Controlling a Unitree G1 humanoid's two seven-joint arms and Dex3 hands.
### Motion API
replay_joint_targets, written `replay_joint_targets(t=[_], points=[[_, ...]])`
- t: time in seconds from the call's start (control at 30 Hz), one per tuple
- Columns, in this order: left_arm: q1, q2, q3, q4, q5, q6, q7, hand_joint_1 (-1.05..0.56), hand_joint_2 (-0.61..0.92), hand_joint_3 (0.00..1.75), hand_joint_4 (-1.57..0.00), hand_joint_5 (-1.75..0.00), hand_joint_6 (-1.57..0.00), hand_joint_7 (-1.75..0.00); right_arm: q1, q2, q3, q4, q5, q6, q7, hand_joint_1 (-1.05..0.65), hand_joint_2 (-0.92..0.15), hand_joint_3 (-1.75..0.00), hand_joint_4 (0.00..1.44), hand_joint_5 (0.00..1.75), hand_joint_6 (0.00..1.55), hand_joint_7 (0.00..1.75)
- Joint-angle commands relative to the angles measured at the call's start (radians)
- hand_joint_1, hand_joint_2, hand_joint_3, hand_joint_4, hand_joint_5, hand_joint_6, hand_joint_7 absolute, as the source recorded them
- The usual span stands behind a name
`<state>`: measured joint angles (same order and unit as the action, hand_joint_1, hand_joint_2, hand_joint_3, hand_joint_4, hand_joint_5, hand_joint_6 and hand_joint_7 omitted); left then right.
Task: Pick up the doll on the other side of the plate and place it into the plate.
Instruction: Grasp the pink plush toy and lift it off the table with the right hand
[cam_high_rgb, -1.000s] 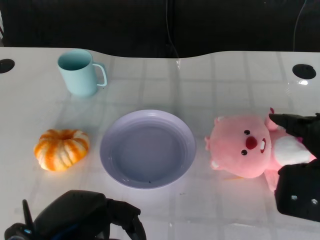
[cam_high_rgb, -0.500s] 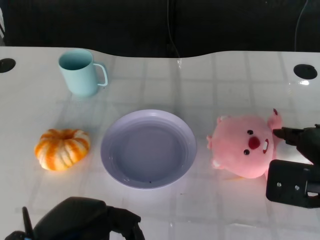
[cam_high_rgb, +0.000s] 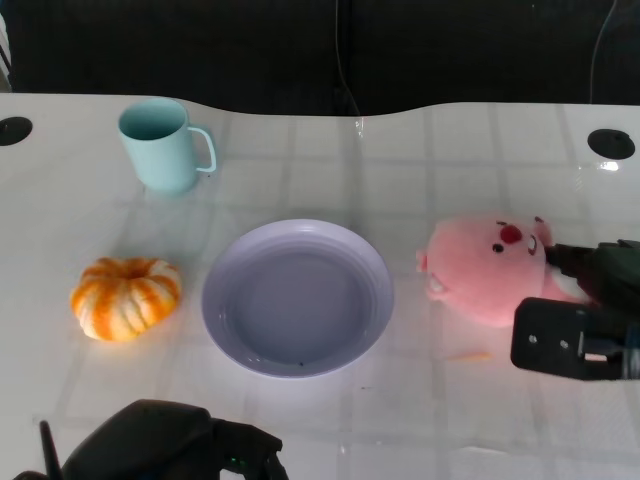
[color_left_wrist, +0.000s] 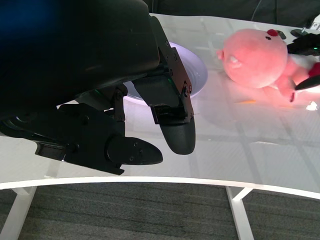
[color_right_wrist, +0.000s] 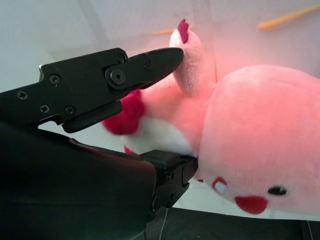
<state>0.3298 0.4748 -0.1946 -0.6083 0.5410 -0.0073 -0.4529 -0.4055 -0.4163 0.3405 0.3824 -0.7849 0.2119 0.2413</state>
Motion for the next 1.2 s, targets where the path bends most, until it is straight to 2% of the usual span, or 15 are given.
replay_joint_targets(t=[0.03, 0.13, 0.23, 0.27, 0.3, 0.33, 0.37, 0.4, 0.47, 0.53, 0.7, 0.77, 0.83, 1.03, 1.2], points=[[0.0, 0.015, 0.006, -0.013, 0.004, -0.004, -0.005, -0.2, 0.92, 0.25, -0.72, -1.28, -0.89, -0.57, -0.026, 0.04, 0.035, 0.139, 0.021, -0.031, -0.044, -0.65, -0.92, -0.1, 0.37, 0.15, 0.48, 0.04], [0.009, 0.019, 0.008, -0.019, 0.007, -0.001, -0.009, -0.2, 0.92, 0.27, -0.7, -1.28, -0.89, -0.57, -0.053, 0.083, 0.03, 0.248, 0.051, -0.096, -0.168, -0.55, -0.92, -0.08, 0.53, 0.12, 0.6, 0.04], [0.021, 0.021, 0.013, -0.006, -0.002, -0.029, 0.009, -0.18, 0.92, 0.26, -0.72, -1.25, -0.89, -0.58, -0.07, 0.118, 0.013, 0.36, 0.085, -0.193, -0.34, -0.29, -0.92, -0.07, 0.77, 0.14, 0.81, 0.08], [0.024, 0.021, 0.014, -0.005, -0.003, -0.032, 0.009, -0.18, 0.92, 0.25, -0.73, -1.26, -0.89, -0.58, -0.077, 0.124, 0.012, 0.397, 0.087, -0.222, -0.397, -0.22, -0.92, -0.12, 0.96, 0.37, 1.03, 0.14], [0.026, 0.02, 0.015, -0.005, -0.004, -0.035, 0.009, -0.18, 0.92, 0.25, -0.74, -1.27, -0.89, -0.59, -0.085, 0.127, 0.013, 0.428, 0.088, -0.244, -0.439, -0.2, -0.92, -0.12, 0.95, 0.69, 1.15, 0.16], [0.027, 0.021, 0.016, -0.007, -0.001, -0.032, 0.005, -0.17, 0.92, 0.24, -0.74, -1.29, -0.89, -0.59, -0.094, 0.13, 0.013, 0.456, 0.089, -0.259, -0.474, -0.19, -0.91, -0.11, 0.93, 0.9, 1.21, 0.16], [0.028, 0.021, 0.018, -0.007, 0.001, -0.033, 0.005, -0.17, 0.92, 0.24, -0.73, -1.29, -0.88, -0.59, -0.099, 0.131, 0.013, 0.474, 0.09, -0.269, -0.503, -0.2, -0.91, -0.14, 0.9, 1.2, 1.26, 0.23], [0.029, 0.022, 0.02, -0.006, 0.001, -0.035, 0.006, -0.17, 0.92, 0.23, -0.72, -1.29, -0.88, -0.59, -0.103, 0.132, 0.014, 0.486, 0.089, -0.278, -0.529, -0.22, -0.88, -0.24, 0.87, 1.4, 1.17, 0.53], [0.031, 0.021, 0.026, -0.002, -0.003, -0.035, 0.006, -0.17, 0.92, 0.23, -0.71, -1.26, -0.88, -0.58, -0.103, 0.131, 0.014, 0.483, 0.092, -0.279, -0.557, -0.21, -0.73, -0.55, 0.8, 1.65, 0.89, 1.2], [0.033, 0.019, 0.033, 0.0, -0.011, -0.031, 0.002, -0.17, 0.92, 0.23, -0.71, -1.21, -0.88, -0.57, -0.097, 0.127, 0.013, 0.46, 0.096, -0.272, -0.566, -0.2, -0.68, -0.69, 0.8, 1.72, 0.79, 1.45], [0.041, 0.018, 0.045, -0.017, -0.01, -0.017, -0.007, -0.18, 0.92, 0.24, -0.71, -1.18, -0.87, -0.57, -0.08, 0.116, -0.02, 0.368, 0.127, -0.25, -0.573, -0.21, -0.57, -0.93, 0.85, 1.75, 0.7, 1.7], [0.041, 0.02, 0.046, -0.019, -0.01, -0.018, -0.009, -0.19, 0.92, 0.24, -0.71, -1.18, -0.87, -0.57, -0.075, 0.11, -0.033, 0.332, 0.14, -0.267, -0.589, -0.2, -0.52, -1.03, 0.87, 1.75, 0.7, 1.73], [0.038, 0.021, 0.048, -0.017, -0.018, -0.018, -0.013, -0.19, 0.92, 0.25, -0.72, -1.19, -0.87, -0.57, -0.073, 0.113, -0.054, 0.292, 0.166, -0.28, -0.598, -0.19, -0.42, -1.23, 0.89, 1.75, 0.74, 1.74], [0.028, 0.025, 0.049, 0.0, -0.03, -0.018, -0.015, -0.18, 0.92, 0.26, -0.72, -1.2, -0.87, -0.58, -0.076, 0.124, -0.107, 0.115, 0.243, -0.277, -0.533, -0.19, -0.3, -1.48, 0.95, 1.75, 0.81, 1.75], [0.01, 0.026, 0.038, 0.029, -0.023, -0.037, -0.002, -0.18, 0.92, 0.26, -0.71, -1.21, -0.86, -0.6, -0.091, 0.141, -0.108, 0.002, 0.276, -0.289, -0.456, -0.15, -0.27, -1.47, 0.93, 1.75, 0.8, 1.75]])
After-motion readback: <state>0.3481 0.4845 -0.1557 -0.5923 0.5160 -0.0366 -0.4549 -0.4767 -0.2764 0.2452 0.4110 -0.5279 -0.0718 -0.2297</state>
